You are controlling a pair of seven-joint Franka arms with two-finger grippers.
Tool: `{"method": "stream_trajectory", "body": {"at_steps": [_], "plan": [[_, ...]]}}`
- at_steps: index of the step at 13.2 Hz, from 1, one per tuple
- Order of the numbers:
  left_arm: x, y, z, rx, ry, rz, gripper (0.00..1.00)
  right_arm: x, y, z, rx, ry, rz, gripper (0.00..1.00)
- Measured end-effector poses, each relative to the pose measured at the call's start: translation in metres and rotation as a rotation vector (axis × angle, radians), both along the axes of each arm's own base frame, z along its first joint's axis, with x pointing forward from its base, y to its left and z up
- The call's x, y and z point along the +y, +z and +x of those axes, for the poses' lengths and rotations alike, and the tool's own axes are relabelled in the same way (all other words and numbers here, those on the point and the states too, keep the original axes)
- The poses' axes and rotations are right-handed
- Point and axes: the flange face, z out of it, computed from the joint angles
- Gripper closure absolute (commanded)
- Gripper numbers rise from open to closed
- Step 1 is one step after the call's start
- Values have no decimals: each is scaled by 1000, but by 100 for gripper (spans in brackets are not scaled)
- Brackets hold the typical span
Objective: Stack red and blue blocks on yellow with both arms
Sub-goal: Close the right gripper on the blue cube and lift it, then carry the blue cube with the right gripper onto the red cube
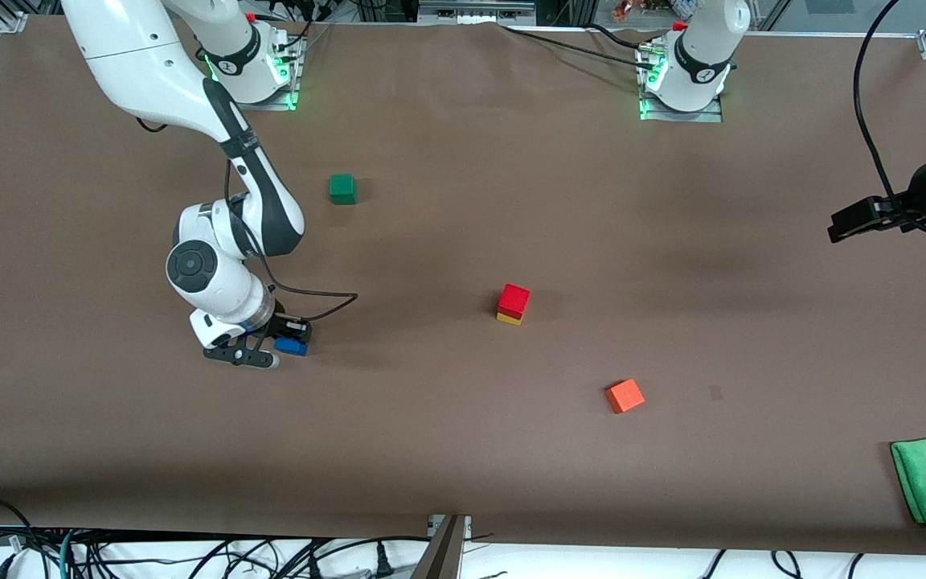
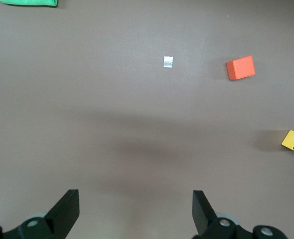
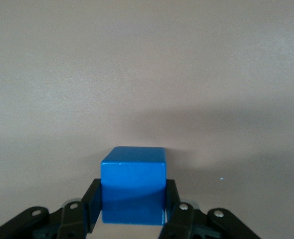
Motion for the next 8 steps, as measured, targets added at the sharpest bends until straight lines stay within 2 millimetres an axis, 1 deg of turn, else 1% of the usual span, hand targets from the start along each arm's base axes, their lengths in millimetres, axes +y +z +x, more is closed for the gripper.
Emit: {"method": "stream_trajectory", "body": {"at_steps": [2,3,4,5,6,7,8], "plan": [[0,-1,0,1,3,-11,0,8,6,1,-1,13,5,80],[0,-1,0,1,3,-15,0,17,14,2,18,26,4,80],[0,-1,0,2,2,-16,0,32,32,6,50,43,0,80],[-2,-1,0,2,0,-17,0,52,57,10,81,51,-3,80],[-2,-1,0,2,-1,-17,0,73,87,13,106,42,-6,80],[-2,-1,0,3,-1,-17,0,96,116,12,121,27,-8,79],[-1,-1,0,3,0,-17,0,124,141,8,127,5,-7,79]]}}
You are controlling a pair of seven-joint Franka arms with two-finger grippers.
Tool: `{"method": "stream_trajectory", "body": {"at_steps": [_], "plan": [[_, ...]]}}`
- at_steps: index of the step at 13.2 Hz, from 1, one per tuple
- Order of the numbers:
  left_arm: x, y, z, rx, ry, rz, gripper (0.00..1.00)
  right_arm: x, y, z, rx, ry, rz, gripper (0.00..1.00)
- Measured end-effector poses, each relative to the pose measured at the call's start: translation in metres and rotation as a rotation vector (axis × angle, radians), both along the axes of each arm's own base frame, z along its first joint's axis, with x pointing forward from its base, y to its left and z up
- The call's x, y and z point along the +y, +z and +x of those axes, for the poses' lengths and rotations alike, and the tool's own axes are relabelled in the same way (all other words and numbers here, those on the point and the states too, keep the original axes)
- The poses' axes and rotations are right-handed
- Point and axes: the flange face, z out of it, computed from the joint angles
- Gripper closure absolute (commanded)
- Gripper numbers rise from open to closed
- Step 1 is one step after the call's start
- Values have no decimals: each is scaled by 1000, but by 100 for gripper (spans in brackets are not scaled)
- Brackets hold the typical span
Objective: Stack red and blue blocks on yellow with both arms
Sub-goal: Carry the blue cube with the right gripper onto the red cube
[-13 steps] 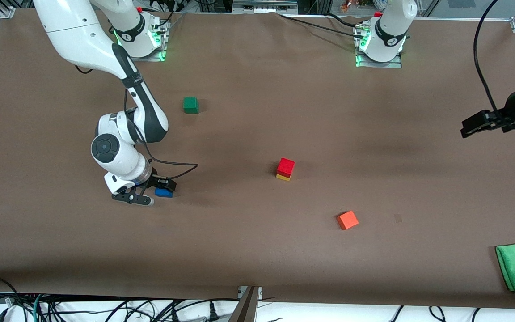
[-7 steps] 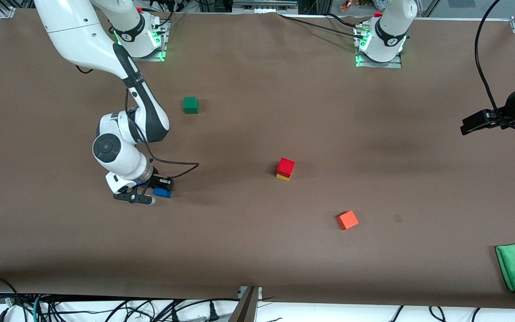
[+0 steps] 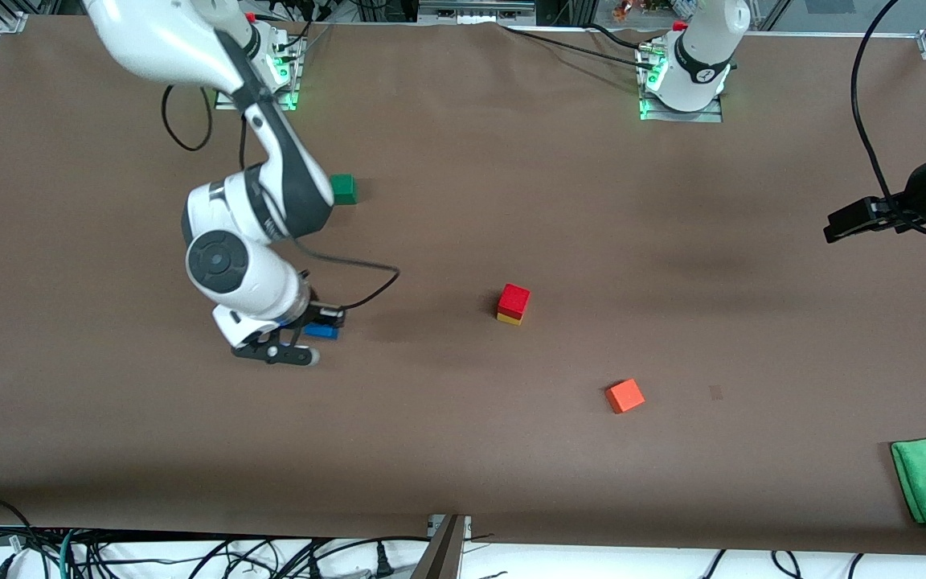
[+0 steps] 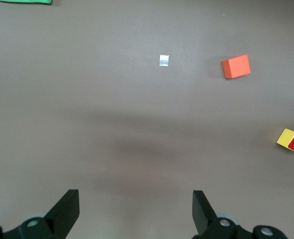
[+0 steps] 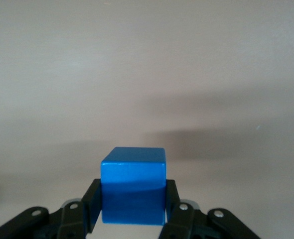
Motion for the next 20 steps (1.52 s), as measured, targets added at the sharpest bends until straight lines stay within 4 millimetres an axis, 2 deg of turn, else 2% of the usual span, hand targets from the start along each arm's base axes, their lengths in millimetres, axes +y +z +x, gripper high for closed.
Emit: {"method": "stream_trajectory", "body": {"at_steps": [1,3,6,8,9,10,12,20], "plan": [[1,0,0,0,1,0,0,31,17,-7,-2,-32,0,79],[2,0,0,0,3,0,0,100,29,-27,-18,-119,8,78],[2,0,0,1,4,0,0,200,12,-68,-53,-210,40,78],[3,0,0,1,4,0,0,249,-8,-97,-85,-250,76,75],[3,0,0,1,5,0,0,267,-19,-108,-101,-264,88,75],[3,0,0,1,5,0,0,279,-28,-116,-117,-275,97,75],[3,0,0,1,4,0,0,287,-35,-119,-138,-288,113,75],[3,-1,0,1,5,0,0,287,-30,-109,-183,-311,164,71]]}}
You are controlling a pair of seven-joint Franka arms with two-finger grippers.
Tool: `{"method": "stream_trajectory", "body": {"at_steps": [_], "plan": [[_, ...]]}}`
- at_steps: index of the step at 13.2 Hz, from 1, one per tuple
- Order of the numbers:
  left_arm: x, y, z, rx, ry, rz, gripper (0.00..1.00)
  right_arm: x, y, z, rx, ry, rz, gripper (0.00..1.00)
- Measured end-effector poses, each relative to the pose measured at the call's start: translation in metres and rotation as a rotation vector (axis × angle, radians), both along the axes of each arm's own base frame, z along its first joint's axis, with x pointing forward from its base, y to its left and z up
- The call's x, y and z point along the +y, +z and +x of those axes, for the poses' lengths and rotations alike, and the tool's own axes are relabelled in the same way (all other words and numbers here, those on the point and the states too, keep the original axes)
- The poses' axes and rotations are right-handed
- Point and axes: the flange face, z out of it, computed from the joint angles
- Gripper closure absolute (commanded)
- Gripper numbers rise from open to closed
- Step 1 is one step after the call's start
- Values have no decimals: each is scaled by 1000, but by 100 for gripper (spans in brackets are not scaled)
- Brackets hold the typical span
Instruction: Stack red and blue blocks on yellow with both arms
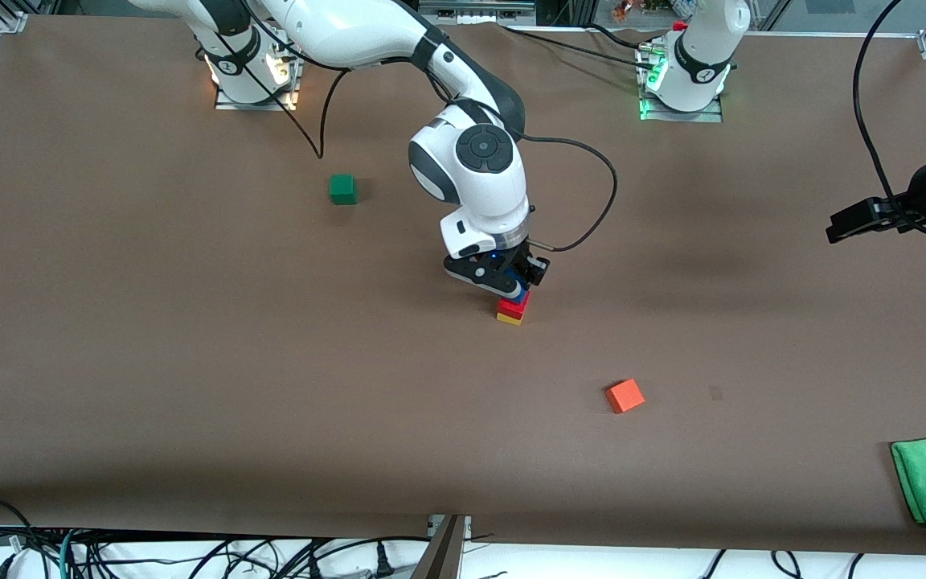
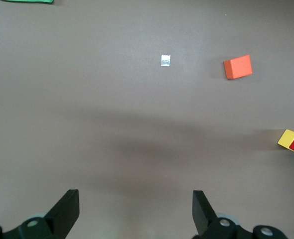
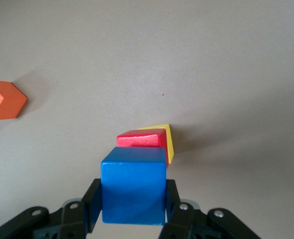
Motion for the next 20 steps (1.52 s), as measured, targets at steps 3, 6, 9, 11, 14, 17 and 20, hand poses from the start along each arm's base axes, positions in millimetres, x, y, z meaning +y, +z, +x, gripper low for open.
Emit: {"method": "stream_trajectory", "body": {"at_steps": [3,6,9,11,14,17,20], "plan": [[0,0,0,0,0,0,0,0,-5,2,-8,-3,5,57],[0,0,0,0,0,0,0,0,-6,3,-14,-4,9,36],[0,0,0,0,0,0,0,-1,-5,5,-20,-8,11,3],[0,0,0,1,0,0,0,-1,-4,5,-22,-9,13,0],[0,0,0,1,0,0,0,-3,-3,7,-21,-13,8,0],[0,0,0,1,0,0,0,-23,31,26,-25,-42,-5,0],[0,-1,0,1,0,0,0,-92,106,66,-28,2,-43,0]]}}
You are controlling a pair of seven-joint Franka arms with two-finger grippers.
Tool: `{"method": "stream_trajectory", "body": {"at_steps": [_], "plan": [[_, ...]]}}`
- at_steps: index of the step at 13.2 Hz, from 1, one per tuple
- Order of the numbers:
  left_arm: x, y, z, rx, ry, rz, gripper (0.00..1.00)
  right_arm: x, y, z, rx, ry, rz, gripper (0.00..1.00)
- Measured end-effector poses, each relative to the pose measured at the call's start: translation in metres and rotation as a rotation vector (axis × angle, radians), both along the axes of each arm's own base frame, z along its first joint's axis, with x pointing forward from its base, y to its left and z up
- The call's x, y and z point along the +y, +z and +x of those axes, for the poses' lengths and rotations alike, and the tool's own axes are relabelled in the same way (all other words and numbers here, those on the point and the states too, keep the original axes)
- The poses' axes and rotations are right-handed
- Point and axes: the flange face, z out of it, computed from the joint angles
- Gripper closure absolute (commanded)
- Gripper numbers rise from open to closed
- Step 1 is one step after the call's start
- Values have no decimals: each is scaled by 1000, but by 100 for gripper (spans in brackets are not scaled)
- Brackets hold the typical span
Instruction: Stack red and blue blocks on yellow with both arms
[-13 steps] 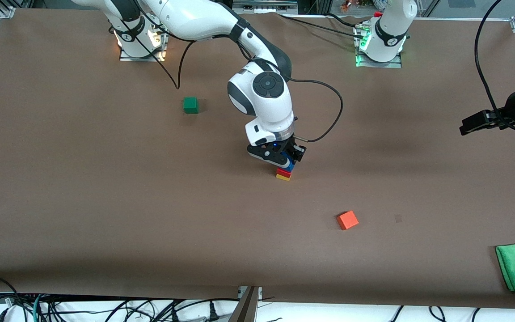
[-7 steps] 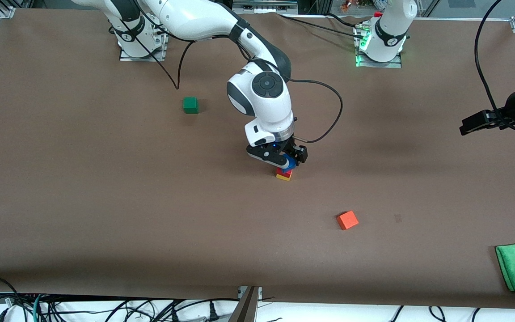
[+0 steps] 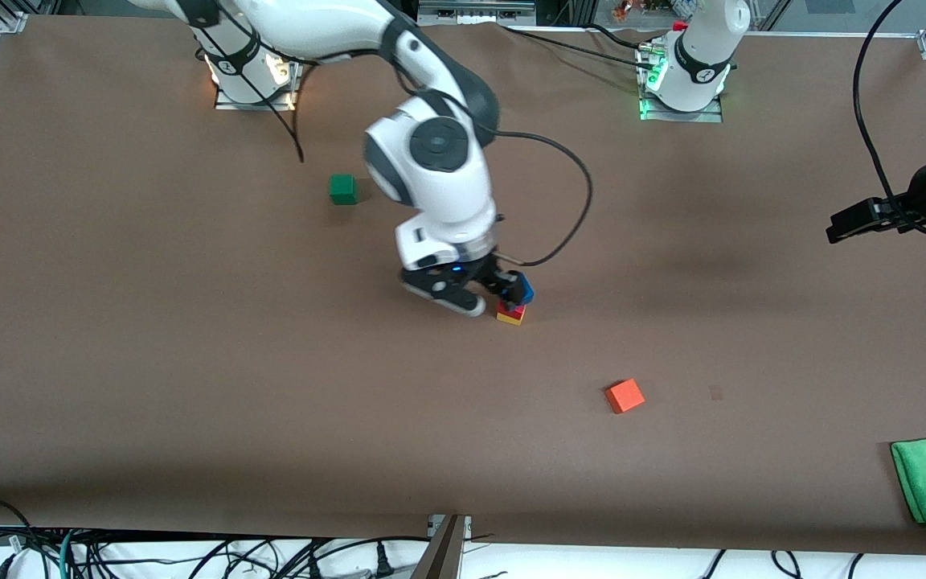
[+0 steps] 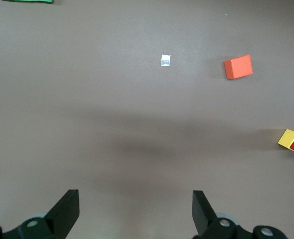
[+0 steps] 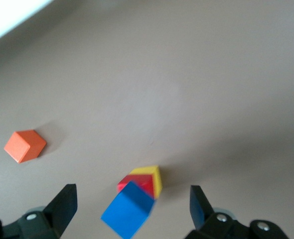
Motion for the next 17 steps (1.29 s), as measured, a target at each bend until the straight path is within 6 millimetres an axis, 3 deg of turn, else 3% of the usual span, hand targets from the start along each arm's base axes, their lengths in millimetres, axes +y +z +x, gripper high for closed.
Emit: {"method": "stream_trajectory", "body": {"at_steps": [3,6,8,13,15,17], "plan": [[0,0,0,0,0,0,0,-102,48,33,60,87,-46,0],[0,-1,0,1,0,0,0,-195,76,34,123,211,-69,0],[0,-1,0,2,0,0,0,-247,93,13,149,279,-73,0],[0,-2,0,3,0,0,0,-384,136,-64,147,454,-101,0],[0,-2,0,3,0,0,0,-414,142,-83,160,493,-132,0],[0,-2,0,3,0,0,0,-416,144,-86,159,507,-144,0]]}}
